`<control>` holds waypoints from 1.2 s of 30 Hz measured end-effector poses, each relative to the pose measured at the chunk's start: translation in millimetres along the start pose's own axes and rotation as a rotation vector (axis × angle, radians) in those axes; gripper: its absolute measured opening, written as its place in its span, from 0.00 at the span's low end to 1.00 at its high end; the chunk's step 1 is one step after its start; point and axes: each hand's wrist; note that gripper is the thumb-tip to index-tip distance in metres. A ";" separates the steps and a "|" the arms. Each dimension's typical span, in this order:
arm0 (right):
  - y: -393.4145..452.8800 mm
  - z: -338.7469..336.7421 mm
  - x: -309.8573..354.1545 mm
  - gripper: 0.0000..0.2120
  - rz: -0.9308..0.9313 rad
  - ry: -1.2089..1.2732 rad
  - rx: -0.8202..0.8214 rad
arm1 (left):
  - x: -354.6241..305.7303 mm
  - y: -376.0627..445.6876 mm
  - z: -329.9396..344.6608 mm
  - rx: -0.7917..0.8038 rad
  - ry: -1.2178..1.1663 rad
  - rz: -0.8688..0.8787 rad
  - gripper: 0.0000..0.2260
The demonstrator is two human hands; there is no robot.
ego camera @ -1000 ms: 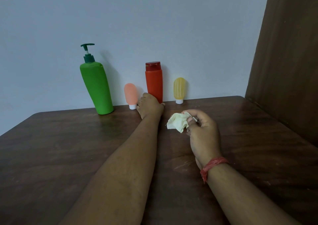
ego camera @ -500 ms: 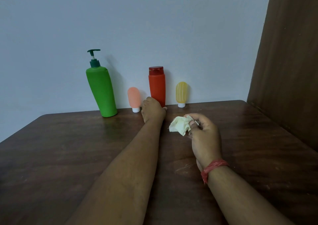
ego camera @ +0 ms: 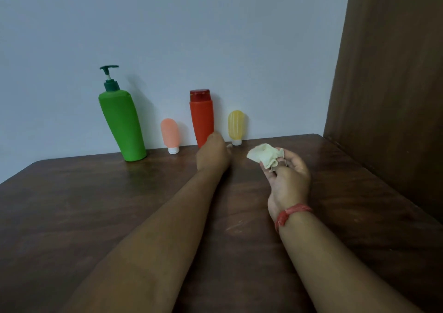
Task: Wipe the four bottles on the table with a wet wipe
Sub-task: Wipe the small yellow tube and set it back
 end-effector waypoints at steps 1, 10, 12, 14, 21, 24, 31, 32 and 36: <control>1.6 -0.7 0.9 0.16 -0.002 0.006 -0.009 | -3.1 1.5 1.4 -0.008 0.007 0.009 0.15; 12.1 -6.8 -3.8 0.13 -0.007 -0.019 0.034 | -31.4 23.8 17.5 -0.004 -0.071 -0.075 0.26; 12.1 -6.7 -4.7 0.12 -0.010 -0.034 0.040 | -35.4 28.7 21.4 0.011 -0.061 -0.082 0.26; 12.6 -7.3 -5.4 0.12 -0.019 -0.051 0.048 | -39.4 32.7 25.3 0.024 -0.053 -0.079 0.24; 14.6 -8.9 -6.8 0.14 -0.029 -0.086 0.074 | -39.1 37.6 28.0 0.053 -0.074 -0.059 0.20; 15.1 -7.5 -8.7 0.15 -0.032 -0.107 0.091 | -33.1 30.0 21.5 0.111 -0.146 -0.001 0.19; 3.6 -1.3 -6.4 0.11 -0.023 -0.201 0.177 | -1.7 -42.5 -29.8 0.228 -0.498 0.070 0.16; 1.3 -1.3 -6.7 0.09 -0.035 -0.233 0.198 | 4.3 -56.3 -39.2 0.236 -0.525 0.065 0.15; -16.5 0.3 -4.4 0.08 0.014 -0.236 0.270 | 33.6 -108.5 -73.7 0.180 -0.521 -0.007 0.16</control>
Point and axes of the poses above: each hand's wrist, its own y-axis towards the middle knuckle, its own z-axis out of the palm, x = y × z, and after that the axes turned 14 degrees about y, right-handed
